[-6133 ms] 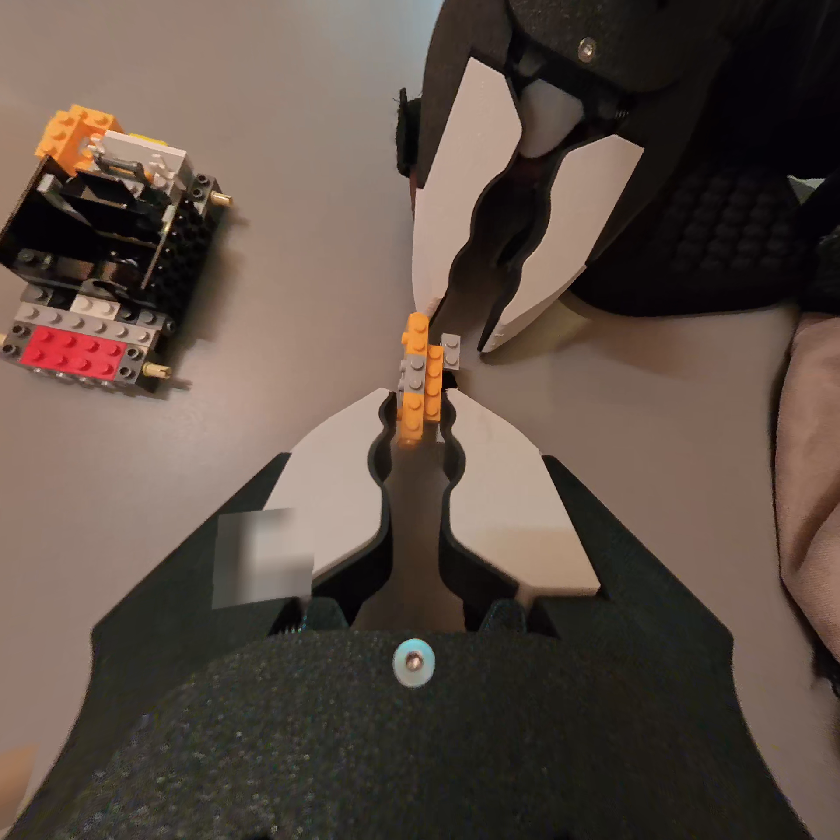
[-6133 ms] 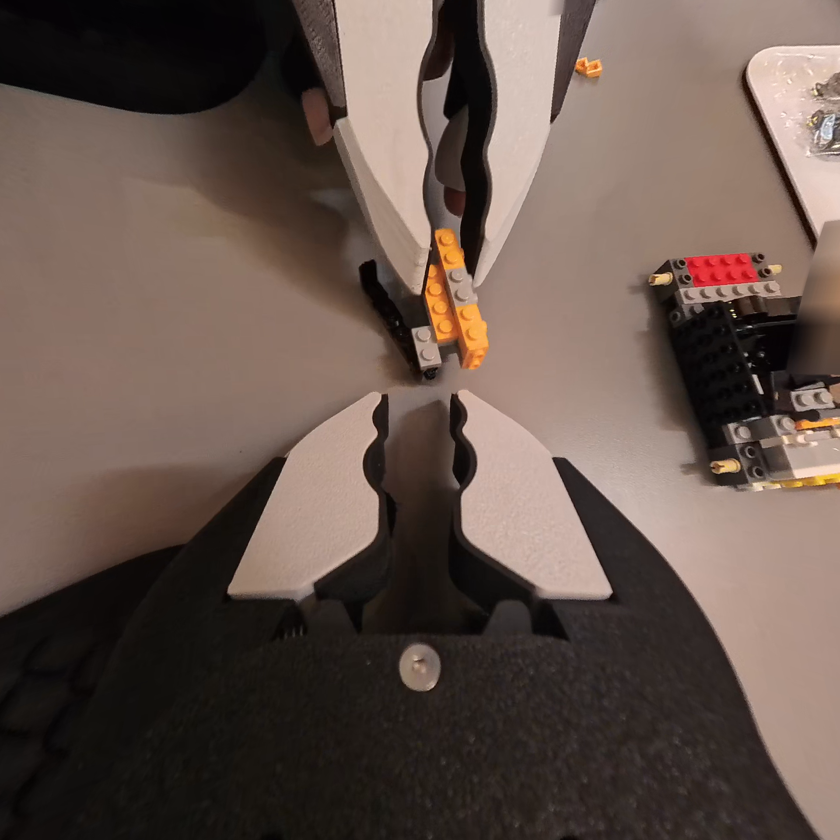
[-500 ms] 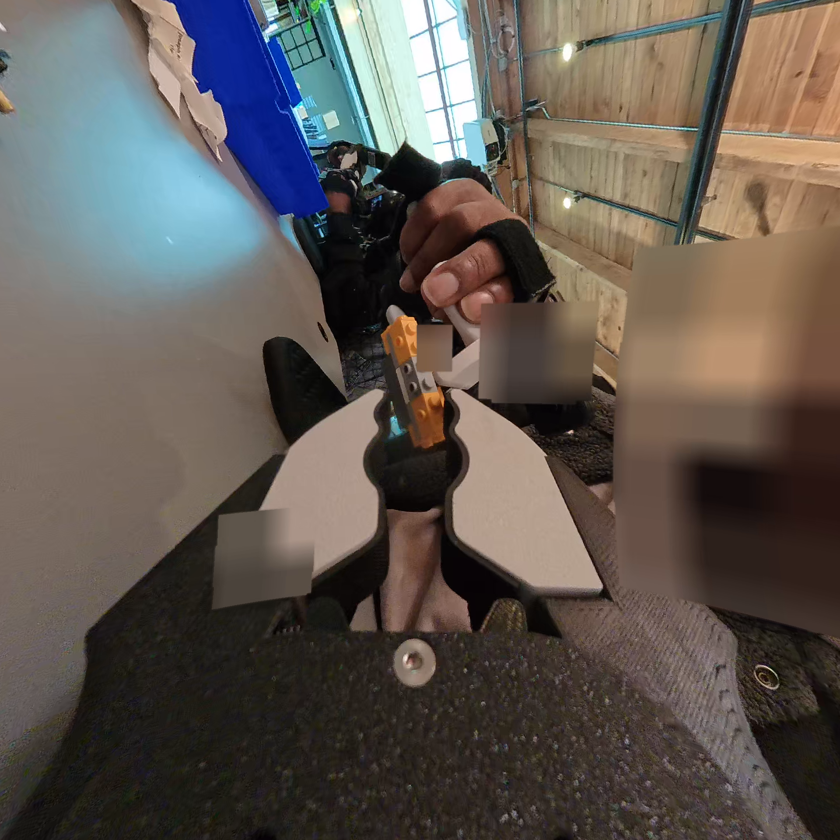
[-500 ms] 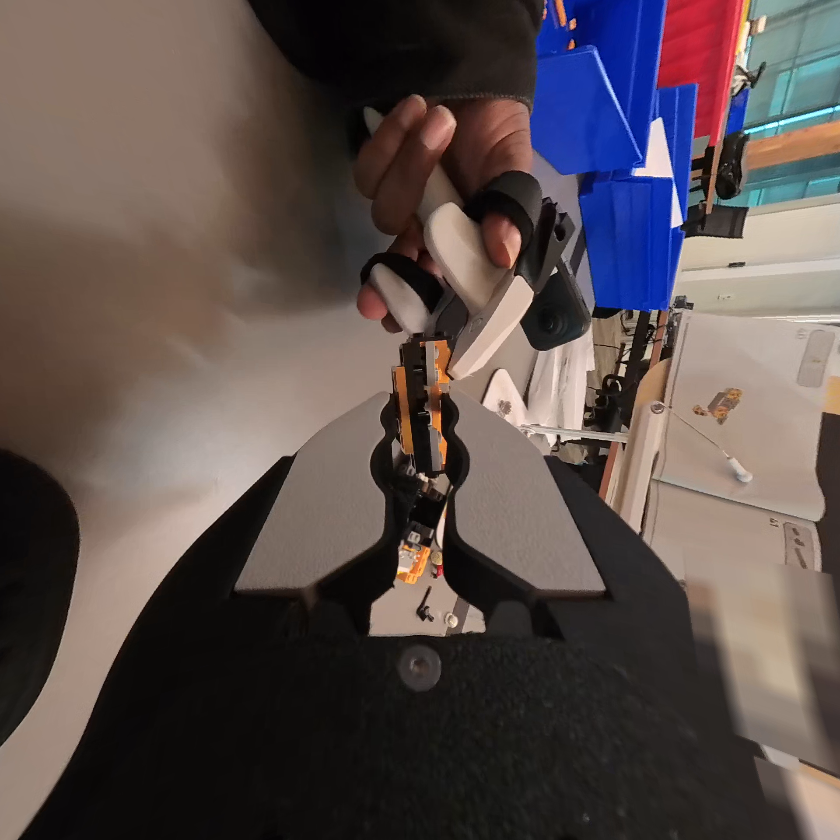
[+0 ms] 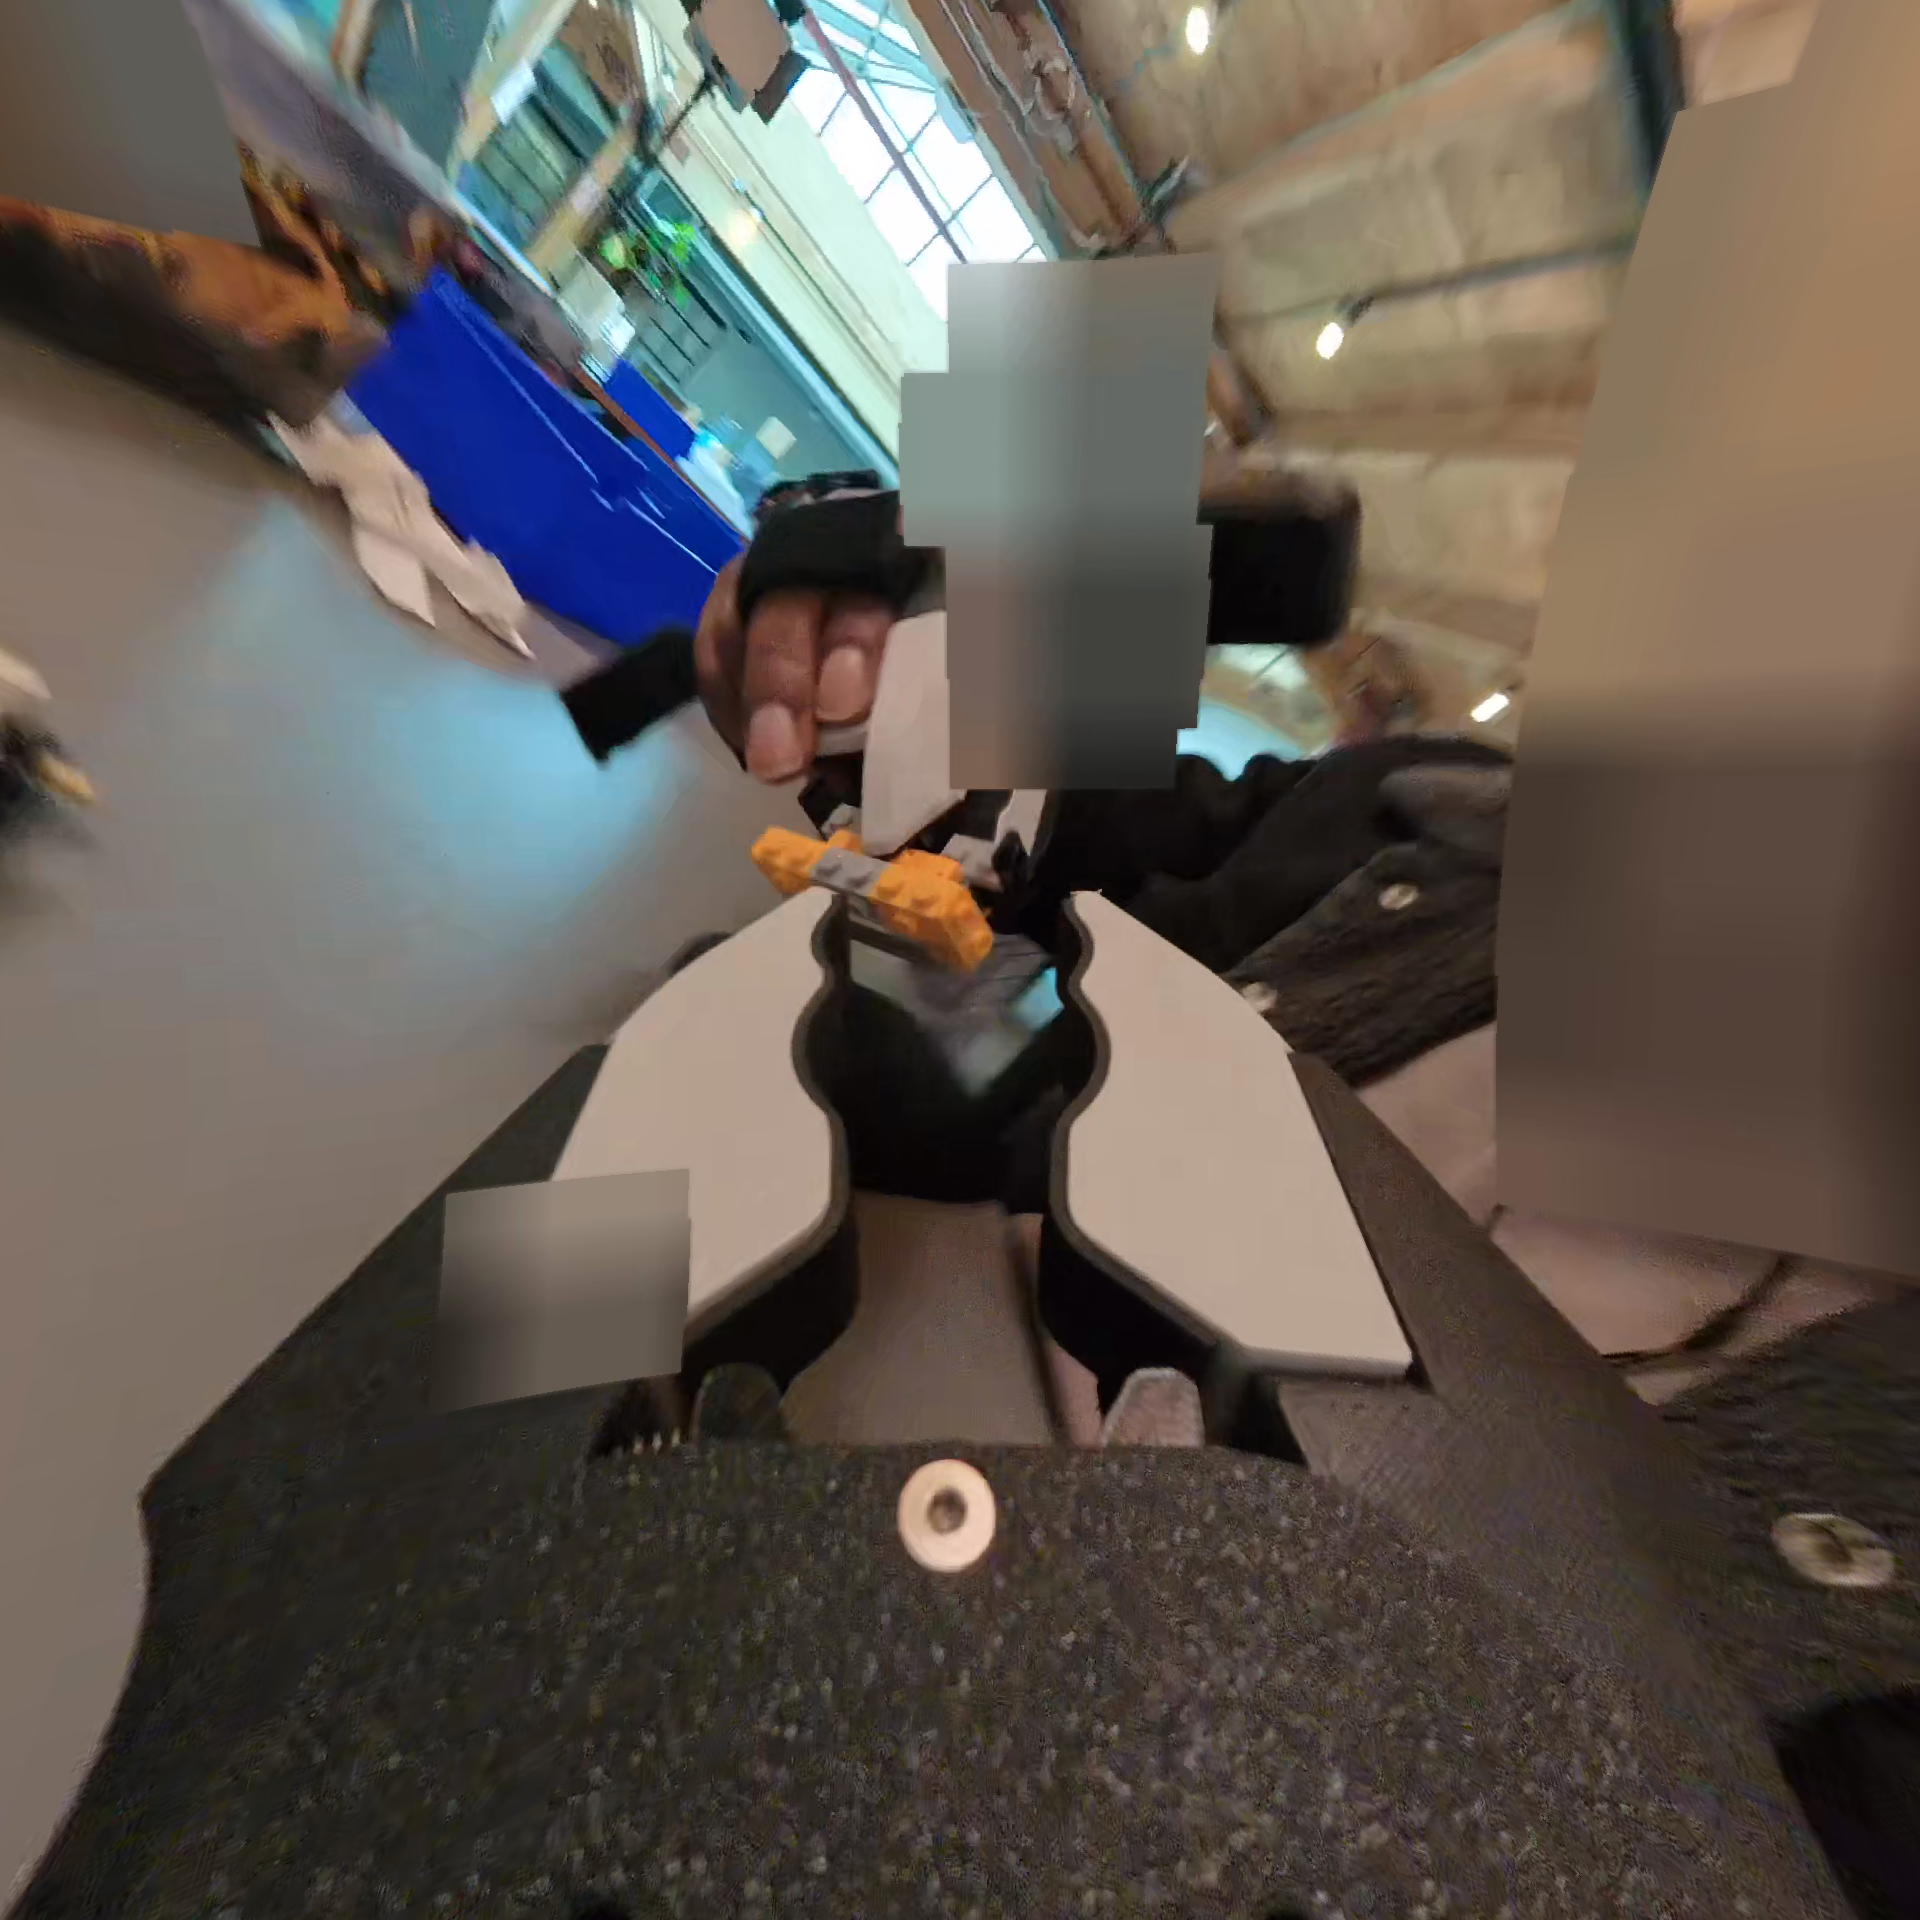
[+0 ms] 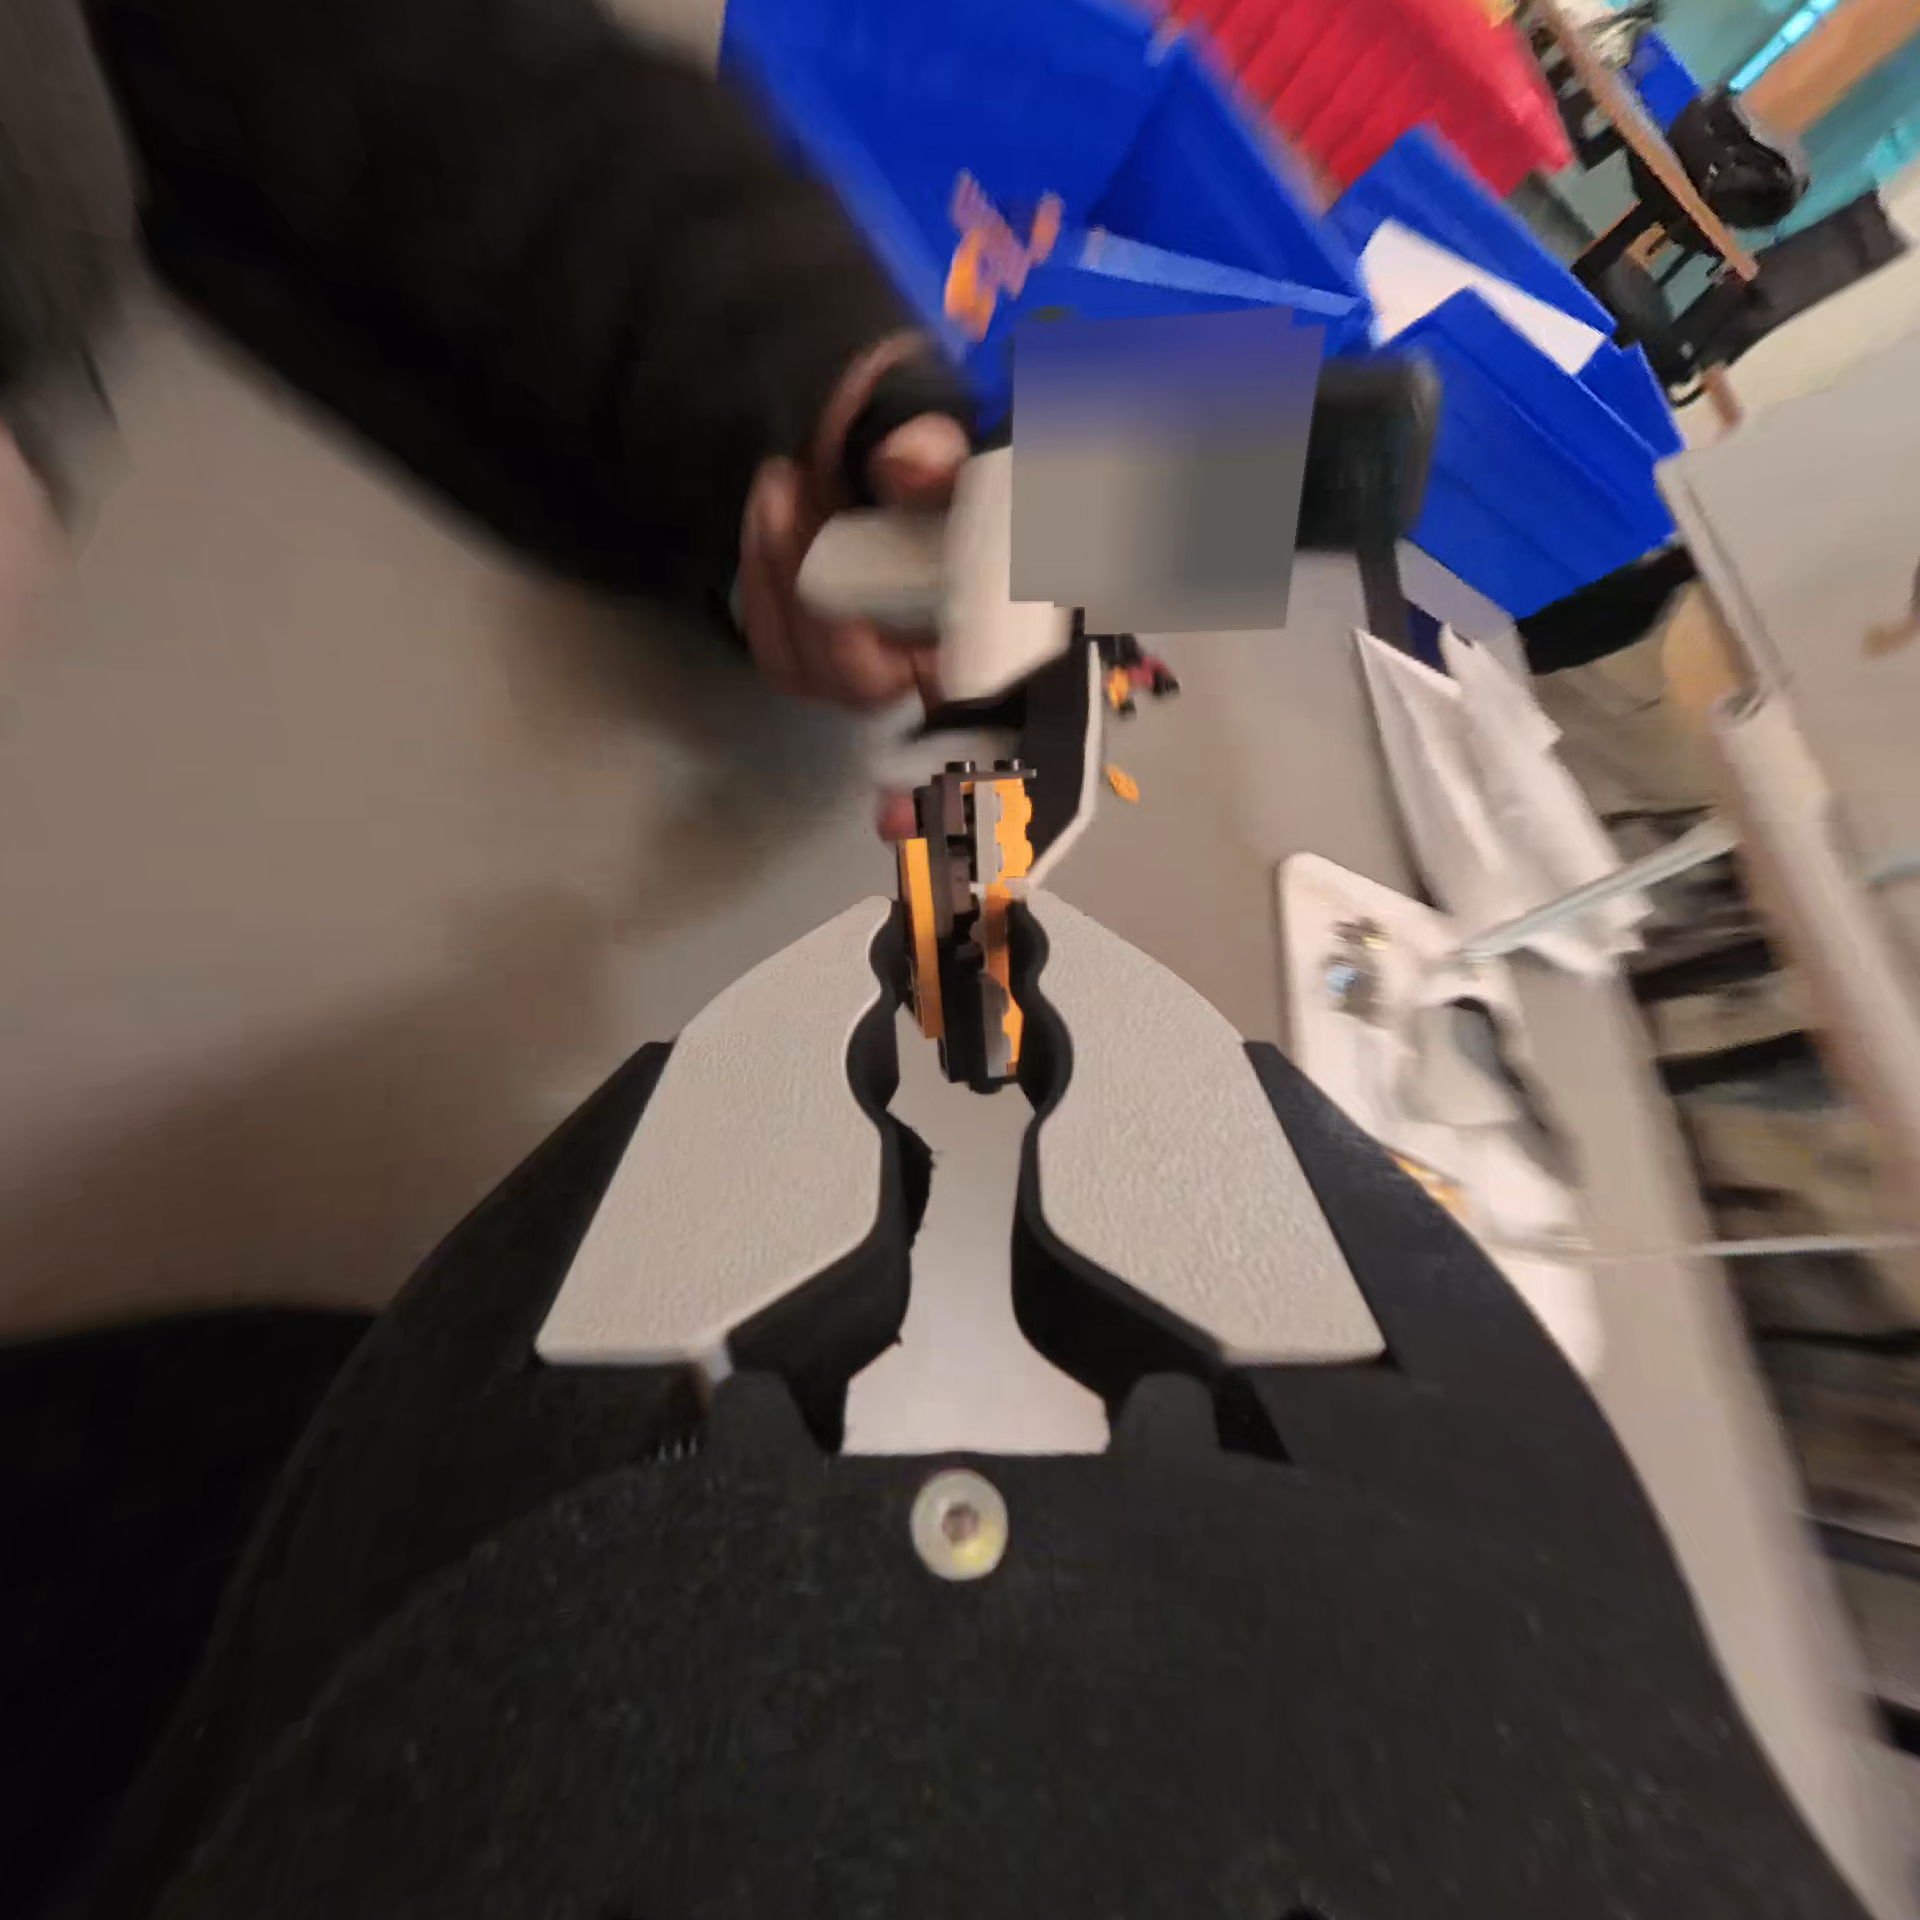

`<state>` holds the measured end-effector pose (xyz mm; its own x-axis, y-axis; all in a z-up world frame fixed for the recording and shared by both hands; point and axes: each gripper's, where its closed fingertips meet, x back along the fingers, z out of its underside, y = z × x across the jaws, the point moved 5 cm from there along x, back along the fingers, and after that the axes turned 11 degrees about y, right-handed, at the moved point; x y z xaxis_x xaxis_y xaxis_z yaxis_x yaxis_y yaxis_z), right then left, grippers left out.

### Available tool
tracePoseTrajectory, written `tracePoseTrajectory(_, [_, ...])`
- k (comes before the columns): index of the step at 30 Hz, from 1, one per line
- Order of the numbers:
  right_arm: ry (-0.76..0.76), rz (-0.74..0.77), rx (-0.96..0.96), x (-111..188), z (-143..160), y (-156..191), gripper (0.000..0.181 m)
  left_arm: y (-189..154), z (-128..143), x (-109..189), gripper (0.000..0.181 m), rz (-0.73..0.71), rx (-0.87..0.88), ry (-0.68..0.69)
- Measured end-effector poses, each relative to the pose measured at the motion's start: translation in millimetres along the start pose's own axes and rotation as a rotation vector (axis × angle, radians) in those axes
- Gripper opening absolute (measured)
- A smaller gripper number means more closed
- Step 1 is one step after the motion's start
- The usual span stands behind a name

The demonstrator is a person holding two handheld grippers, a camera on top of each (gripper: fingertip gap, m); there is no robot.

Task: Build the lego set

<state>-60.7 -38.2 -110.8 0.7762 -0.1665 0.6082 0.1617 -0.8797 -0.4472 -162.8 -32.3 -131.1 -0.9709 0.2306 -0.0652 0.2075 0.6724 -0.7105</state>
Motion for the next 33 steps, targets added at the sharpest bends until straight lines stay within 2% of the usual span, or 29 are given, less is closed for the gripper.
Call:
tracePoseTrajectory(4, [-0.182,-0.074,-0.259,8,-3,-9,0.018,-15,-5,-8,0.048,-0.216,-0.35,0.011])
tracePoseTrajectory(7, [-0.276,-0.112,-0.368,10,-5,-10,0.018,-19,-6,-13,0.044,-0.393,-0.542,0.03])
tracePoseTrajectory(9, [-0.327,-0.131,-0.418,10,-8,-10,0.018,-20,-7,-15,0.039,-0.463,-0.609,0.042])
tracePoseTrajectory(10, [-0.341,-0.14,-0.433,9,-8,-9,0.018,-23,-7,-15,0.03,-0.466,-0.632,0.035])
tracePoseTrajectory(15, [-0.369,-0.148,-0.435,7,-9,-7,0.018,-27,-6,-13,0.025,-0.487,-0.685,0.038])
tracePoseTrajectory(26, [-0.27,-0.127,-0.265,22,-23,-9,0.019,-28,-1,-11,0.025,-0.413,-0.691,0.053])
tracePoseTrajectory(33, [-0.245,-0.176,-0.26,17,-24,-4,0.017,-28,3,-16,0.025,-0.404,-0.709,0.081])
